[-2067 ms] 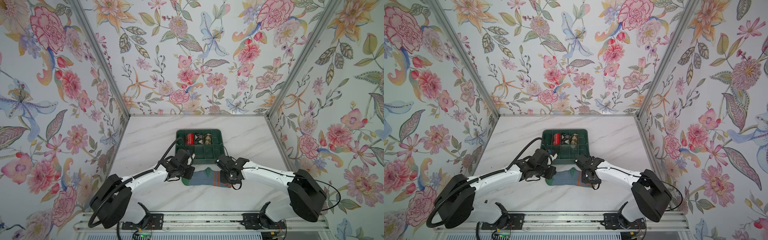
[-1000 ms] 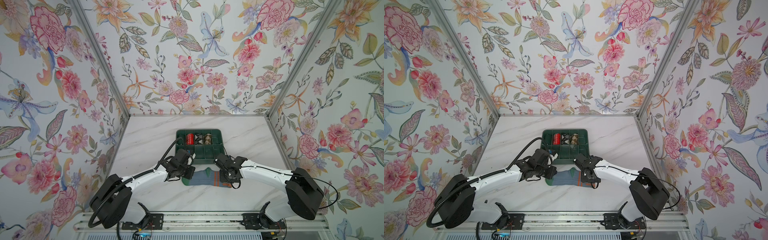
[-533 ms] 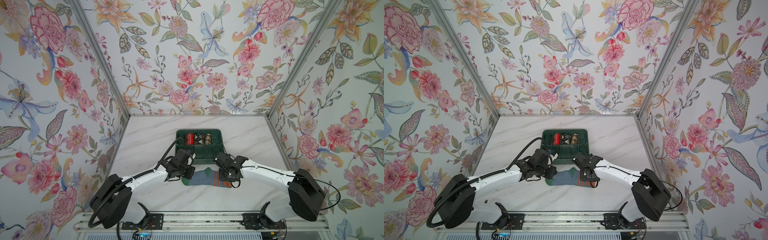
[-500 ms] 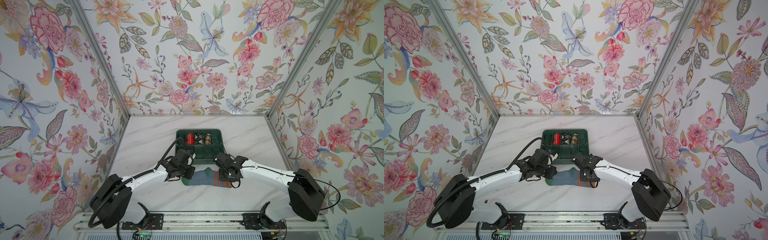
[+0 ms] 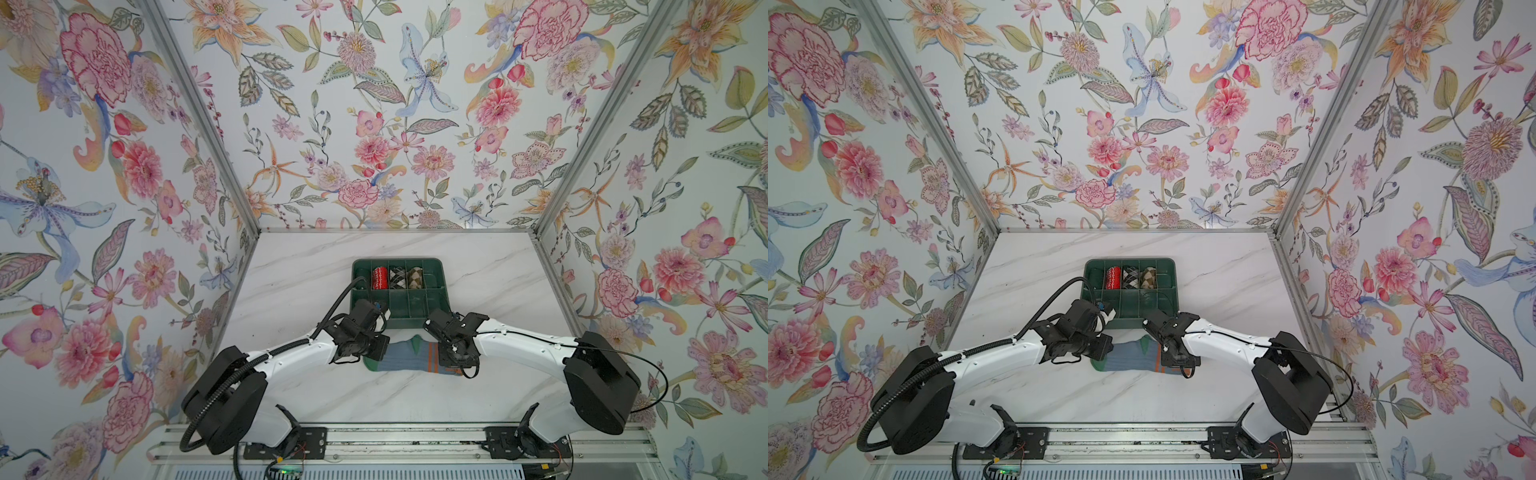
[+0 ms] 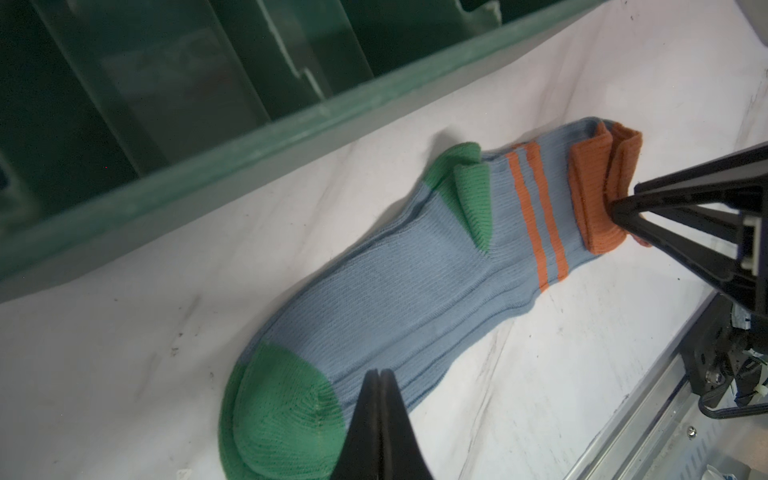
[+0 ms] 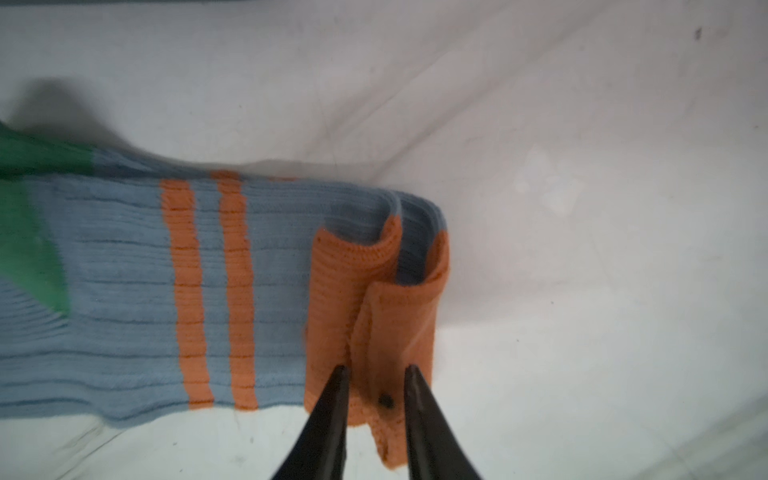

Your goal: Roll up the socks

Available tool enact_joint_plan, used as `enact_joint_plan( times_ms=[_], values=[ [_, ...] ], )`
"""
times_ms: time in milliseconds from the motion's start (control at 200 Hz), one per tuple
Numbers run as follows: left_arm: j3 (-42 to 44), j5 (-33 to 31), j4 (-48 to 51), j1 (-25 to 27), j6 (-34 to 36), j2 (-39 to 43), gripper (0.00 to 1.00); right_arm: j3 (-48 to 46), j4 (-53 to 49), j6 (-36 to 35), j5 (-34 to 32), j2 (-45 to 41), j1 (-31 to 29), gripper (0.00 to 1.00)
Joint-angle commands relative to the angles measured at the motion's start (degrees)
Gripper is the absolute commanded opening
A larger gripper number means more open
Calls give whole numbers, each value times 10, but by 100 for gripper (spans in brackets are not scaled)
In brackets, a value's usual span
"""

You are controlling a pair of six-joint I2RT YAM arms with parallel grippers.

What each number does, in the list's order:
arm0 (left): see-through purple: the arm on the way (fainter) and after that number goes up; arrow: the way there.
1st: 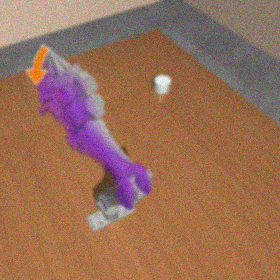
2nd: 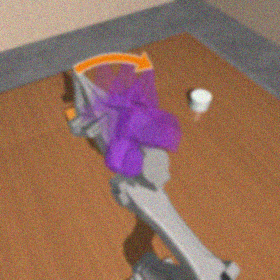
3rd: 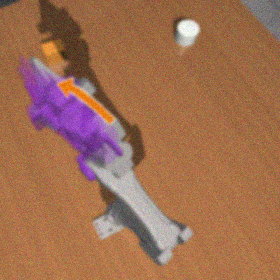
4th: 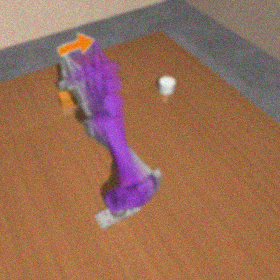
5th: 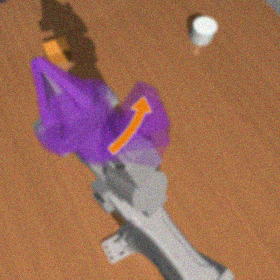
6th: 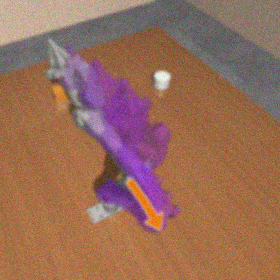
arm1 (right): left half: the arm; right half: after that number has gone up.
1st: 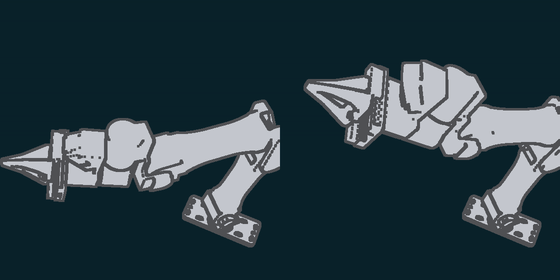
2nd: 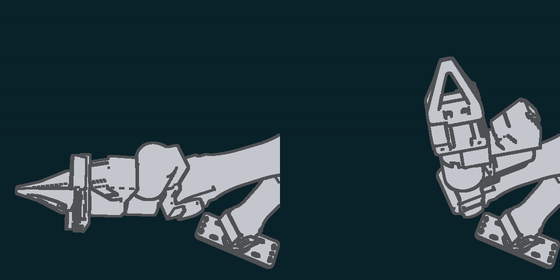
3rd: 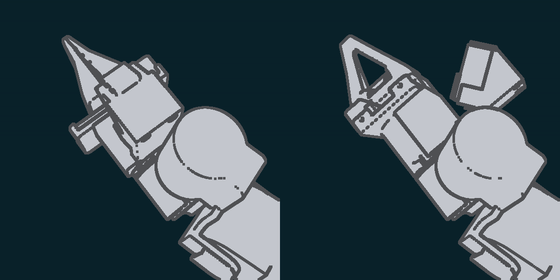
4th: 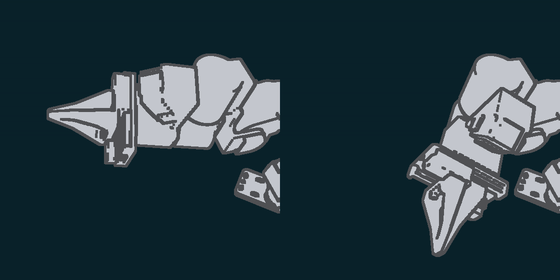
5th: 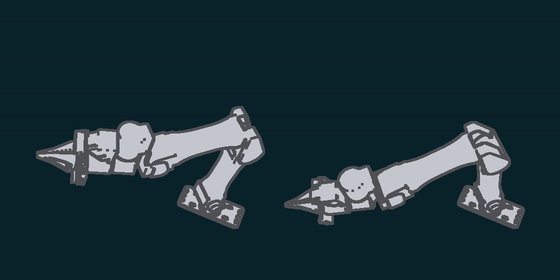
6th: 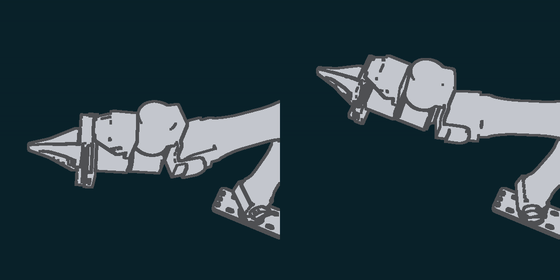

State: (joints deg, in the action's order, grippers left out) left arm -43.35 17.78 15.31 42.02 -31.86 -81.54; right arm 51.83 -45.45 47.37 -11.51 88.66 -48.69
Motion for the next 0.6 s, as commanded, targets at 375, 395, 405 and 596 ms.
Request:
enact_joint_plan(
  times_ms=[375, 395, 405, 596],
  values=[
    [8, 8, 1, 2, 16, -8, 5, 6, -18, 11, -26, -6, -5, 0],
    [8, 8, 1, 2, 16, -8, 5, 7, -18, 11, -26, -8, -6, 0],
    [8, 7, 1, 2, 16, -8, 5, 7, -17, 11, -27, -9, -6, 0],
    [8, 8, -2, 2, 14, -7, 5, 14, -17, 11, -27, -27, -9, 0]
  ],
)
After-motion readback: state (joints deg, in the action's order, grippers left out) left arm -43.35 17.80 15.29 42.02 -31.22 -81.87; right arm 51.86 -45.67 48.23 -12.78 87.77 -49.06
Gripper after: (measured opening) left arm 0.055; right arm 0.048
